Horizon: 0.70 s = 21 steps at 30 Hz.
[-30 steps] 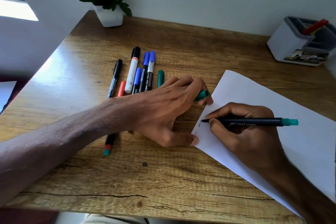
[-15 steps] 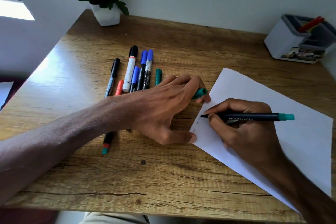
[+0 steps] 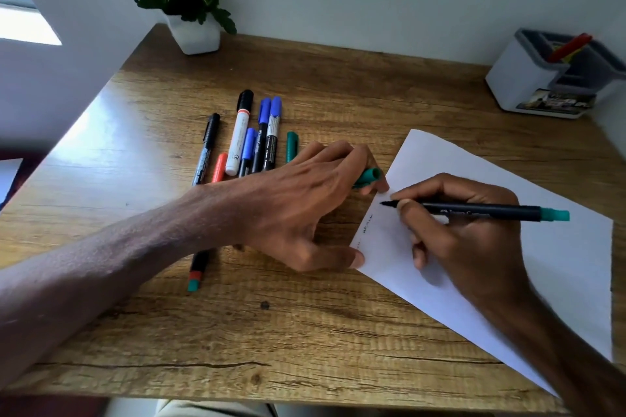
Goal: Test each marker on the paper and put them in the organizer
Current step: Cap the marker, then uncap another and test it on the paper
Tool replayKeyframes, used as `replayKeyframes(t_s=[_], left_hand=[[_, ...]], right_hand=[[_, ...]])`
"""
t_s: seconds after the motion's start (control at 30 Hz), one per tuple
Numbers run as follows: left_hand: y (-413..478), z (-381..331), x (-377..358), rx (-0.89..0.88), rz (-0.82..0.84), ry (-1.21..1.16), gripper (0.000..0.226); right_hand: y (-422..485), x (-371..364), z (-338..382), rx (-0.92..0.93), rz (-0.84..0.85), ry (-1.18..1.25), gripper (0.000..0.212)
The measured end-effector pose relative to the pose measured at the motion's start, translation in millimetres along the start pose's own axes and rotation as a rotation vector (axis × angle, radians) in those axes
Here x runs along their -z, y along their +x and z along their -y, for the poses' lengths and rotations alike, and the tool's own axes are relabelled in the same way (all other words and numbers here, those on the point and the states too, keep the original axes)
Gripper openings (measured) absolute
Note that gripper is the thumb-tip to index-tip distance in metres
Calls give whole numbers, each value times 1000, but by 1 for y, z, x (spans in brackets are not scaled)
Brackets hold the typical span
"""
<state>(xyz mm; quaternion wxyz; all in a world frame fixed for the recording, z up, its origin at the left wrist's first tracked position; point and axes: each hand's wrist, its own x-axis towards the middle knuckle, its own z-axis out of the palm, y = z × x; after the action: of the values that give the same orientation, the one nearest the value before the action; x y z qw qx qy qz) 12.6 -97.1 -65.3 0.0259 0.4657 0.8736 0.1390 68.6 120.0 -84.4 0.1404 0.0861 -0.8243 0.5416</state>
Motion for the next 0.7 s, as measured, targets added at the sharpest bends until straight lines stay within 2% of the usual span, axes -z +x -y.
replayKeyframes(t_s=[0.07,0.17,0.23,0.4,0.7], left_hand=[[1,-1,0,18,-41,-22,64],[3,1,2,45,-224,-126,30],[3,3,5,50,-300,-160,21],[7,10,0,19,-291,-97,13],[9,14,-4,-17,-295,-105,26]], right_hand=[[1,3,0,12,-46,79,14],[0,5,2,48,-68,189,14],[0,6,4,64,-34,255,20],[0,7,5,59,18,350,25],[1,7,3,49,23,372,17]])
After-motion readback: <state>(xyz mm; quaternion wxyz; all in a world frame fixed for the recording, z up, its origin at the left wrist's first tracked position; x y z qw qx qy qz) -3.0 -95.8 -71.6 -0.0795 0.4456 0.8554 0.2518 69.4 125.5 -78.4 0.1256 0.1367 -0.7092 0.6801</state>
